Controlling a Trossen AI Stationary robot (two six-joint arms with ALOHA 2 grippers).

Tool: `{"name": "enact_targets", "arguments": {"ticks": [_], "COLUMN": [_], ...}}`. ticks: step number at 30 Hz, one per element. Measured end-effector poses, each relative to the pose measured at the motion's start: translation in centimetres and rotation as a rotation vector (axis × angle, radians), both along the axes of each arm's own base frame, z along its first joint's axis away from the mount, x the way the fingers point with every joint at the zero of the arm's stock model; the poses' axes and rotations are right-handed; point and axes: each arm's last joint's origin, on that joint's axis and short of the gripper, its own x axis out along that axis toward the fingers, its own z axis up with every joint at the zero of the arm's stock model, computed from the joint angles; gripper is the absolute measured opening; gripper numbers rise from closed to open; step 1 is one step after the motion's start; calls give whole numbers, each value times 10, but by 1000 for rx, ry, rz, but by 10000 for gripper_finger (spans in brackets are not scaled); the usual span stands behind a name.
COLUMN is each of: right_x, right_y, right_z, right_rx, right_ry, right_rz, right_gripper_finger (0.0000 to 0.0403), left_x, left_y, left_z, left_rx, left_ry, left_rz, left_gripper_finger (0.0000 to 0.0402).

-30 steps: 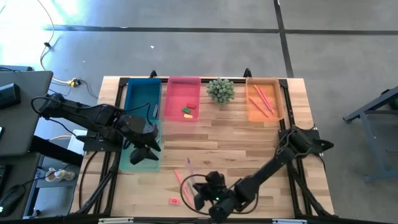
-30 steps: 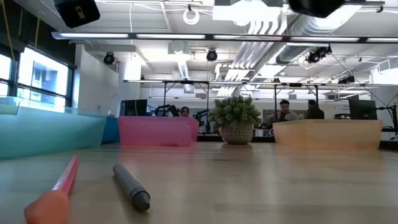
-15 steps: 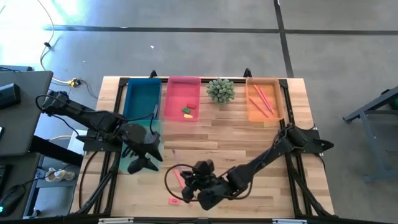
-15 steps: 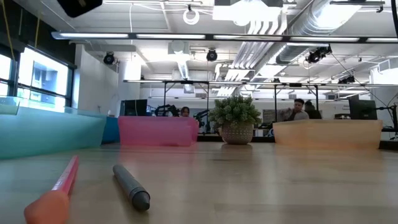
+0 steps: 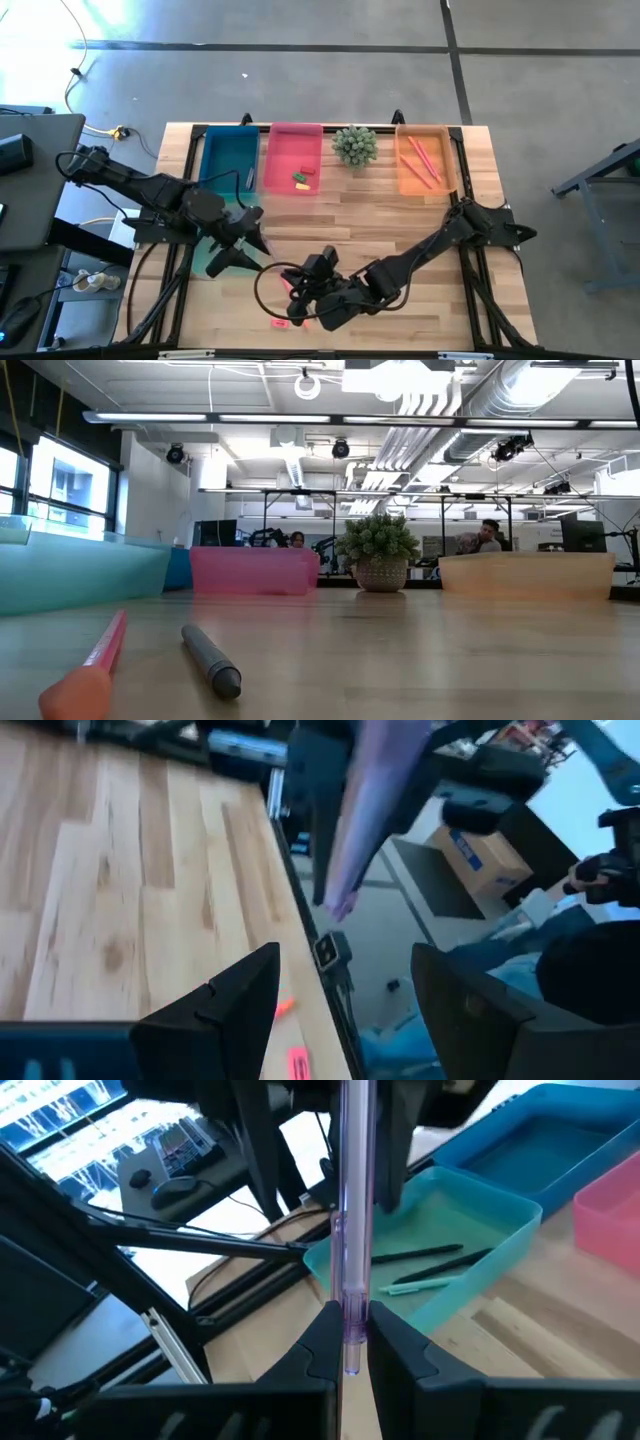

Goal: Sort crayons/erasers/pens/pencils in bins
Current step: Put the purple pen into the light blue bin

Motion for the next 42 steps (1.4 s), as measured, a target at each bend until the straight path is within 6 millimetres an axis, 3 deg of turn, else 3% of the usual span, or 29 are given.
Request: {"name": "enact_targets", "arguments": {"ticks": [7, 19, 35, 42], "right_x": [0, 7, 9, 14], "right_y": [0, -12, -17, -27], "right_z": [3, 2, 1, -1], "right_rx": [-6, -5, 0, 24], "right_ry": [5, 30, 51, 85], "right_rz": [3, 41, 52, 82], "right_gripper_finger": [14, 14, 15, 58], "left_x": [-6, -5, -6, -8], "left_y": [3, 5, 5, 6], "left_z": [18, 23, 19, 12], "left_rx": [-1, 35, 76, 105], "left_ry": [-156, -218, -192, -123], "left_rz": [39, 113, 96, 90], "left_gripper_finger": [213, 206, 27, 22]}}
